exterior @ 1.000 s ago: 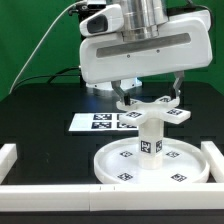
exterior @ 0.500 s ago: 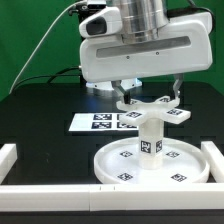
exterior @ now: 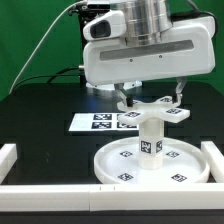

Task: Assemble round table

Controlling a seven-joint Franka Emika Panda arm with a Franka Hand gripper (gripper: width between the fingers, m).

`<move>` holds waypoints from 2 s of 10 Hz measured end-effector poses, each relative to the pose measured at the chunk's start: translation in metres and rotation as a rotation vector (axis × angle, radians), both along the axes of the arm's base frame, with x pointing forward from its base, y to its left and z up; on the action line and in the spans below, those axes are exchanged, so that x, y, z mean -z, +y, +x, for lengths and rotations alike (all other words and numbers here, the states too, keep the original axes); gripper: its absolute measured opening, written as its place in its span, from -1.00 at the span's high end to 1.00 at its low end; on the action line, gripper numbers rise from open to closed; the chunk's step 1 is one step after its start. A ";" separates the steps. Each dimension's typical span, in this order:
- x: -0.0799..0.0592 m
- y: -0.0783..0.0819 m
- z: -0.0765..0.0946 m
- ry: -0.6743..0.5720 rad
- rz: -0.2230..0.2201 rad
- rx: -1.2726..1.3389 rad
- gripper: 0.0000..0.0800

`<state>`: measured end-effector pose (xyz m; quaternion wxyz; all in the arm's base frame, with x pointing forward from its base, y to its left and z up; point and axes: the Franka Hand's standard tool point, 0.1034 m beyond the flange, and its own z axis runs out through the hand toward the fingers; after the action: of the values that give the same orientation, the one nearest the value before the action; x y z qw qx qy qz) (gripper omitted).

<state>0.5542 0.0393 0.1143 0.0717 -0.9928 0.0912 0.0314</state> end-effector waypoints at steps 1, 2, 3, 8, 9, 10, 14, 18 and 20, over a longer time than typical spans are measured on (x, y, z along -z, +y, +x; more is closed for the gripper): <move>0.000 0.000 0.001 -0.001 0.000 0.000 -0.62; 0.000 0.000 0.001 -0.002 0.000 0.000 -0.62; -0.001 0.000 0.002 -0.002 0.000 -0.001 -0.62; 0.000 0.000 0.008 -0.021 -0.008 -0.132 -0.62; 0.000 0.001 0.008 -0.022 -0.007 -0.141 -0.62; 0.000 0.001 0.008 -0.023 -0.006 -0.139 -0.62; 0.002 -0.003 0.007 -0.027 -0.038 -0.227 -0.62; 0.008 -0.003 0.006 -0.025 -0.045 -0.290 -0.62; 0.008 0.001 0.006 -0.022 -0.045 -0.280 -0.62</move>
Offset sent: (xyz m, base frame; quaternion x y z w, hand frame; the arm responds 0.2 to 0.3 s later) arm 0.0074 -0.0008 -0.0016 -0.0422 -0.0028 -0.0609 0.9972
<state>0.5601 0.0398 0.1066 0.0455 -0.9974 -0.0481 0.0284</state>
